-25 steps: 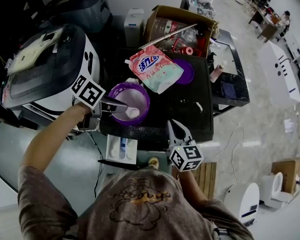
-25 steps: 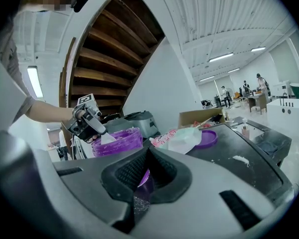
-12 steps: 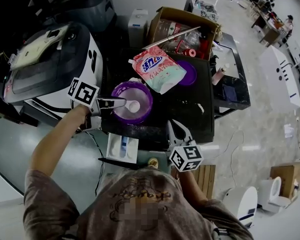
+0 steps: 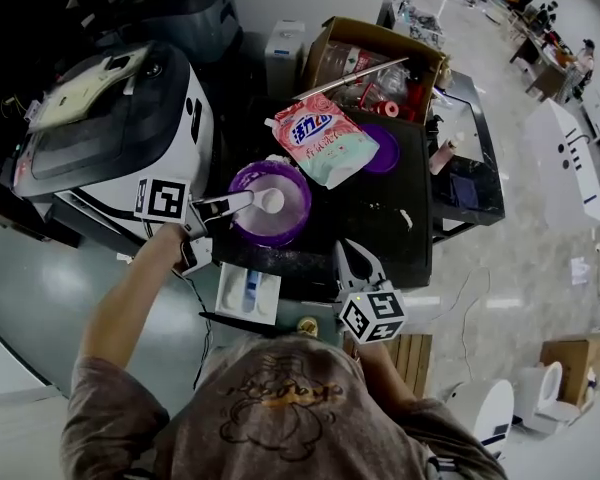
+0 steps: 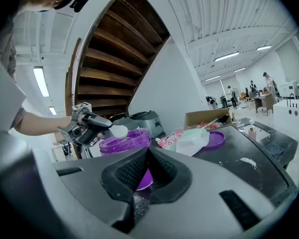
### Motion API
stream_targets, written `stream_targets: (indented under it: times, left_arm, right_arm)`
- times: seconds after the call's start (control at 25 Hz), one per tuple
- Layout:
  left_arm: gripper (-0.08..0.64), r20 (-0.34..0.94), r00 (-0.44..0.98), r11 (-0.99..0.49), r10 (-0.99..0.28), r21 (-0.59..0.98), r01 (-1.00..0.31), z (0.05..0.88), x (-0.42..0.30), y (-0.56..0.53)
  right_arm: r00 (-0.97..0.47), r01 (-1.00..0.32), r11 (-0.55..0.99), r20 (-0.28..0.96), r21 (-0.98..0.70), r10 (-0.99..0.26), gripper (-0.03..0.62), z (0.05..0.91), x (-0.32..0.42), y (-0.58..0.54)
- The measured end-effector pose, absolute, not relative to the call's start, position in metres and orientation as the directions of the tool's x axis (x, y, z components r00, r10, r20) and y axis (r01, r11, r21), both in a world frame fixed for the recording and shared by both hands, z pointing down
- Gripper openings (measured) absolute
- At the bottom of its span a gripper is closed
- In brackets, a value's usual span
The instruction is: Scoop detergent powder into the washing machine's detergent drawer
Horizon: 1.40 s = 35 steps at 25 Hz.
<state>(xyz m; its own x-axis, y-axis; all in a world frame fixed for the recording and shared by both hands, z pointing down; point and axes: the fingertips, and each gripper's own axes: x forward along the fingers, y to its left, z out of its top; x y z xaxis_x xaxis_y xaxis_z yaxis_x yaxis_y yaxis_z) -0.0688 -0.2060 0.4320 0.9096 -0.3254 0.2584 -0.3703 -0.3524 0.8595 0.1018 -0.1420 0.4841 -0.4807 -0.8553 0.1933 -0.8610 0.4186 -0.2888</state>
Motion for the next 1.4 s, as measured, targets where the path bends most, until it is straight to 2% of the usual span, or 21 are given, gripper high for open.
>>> stream_targets:
  times: [0.08,0.32,0.72,0.92,1.4]
  left_arm:
    - [0.023,0.249,0.895,-0.366,-0.369,0.846,-0.387,0.433,-0.075,-0.208]
    - [0.023,0.182,0.840,-0.229,-0.511,0.913,-0.337,0.430,-0.081,-0.200]
    - [0.023,0.150,0.742,-0.156,-0.654,0.932,-0.326,0.440,-0.089,-0.188]
    - [0.023,0.122,0.655,-0.083,-0.745,0.959,-0.273,0.443,-0.094,-0.183]
    - [0.023,0.034,0.542,-0.060,-0.840,0.986,-0.156,0.450,-0.095,-0.171]
  right_arm:
    - [-0.490,-0.857,0.428,0.194,-0.288,-0.850,-0.006,0.484,0.099,-0.141]
    - [-0.517,-0.844,0.456,0.197,-0.283,-0.833,-0.006,0.482,0.093,-0.137]
    - [-0.547,-0.826,0.490,0.187,-0.279,-0.816,-0.006,0.475,0.094,-0.137]
    - [-0.575,-0.809,0.520,0.189,-0.275,-0.796,-0.006,0.476,0.096,-0.135]
    - [-0.623,-0.777,0.573,0.196,-0.261,-0.757,-0.006,0.485,0.108,-0.131]
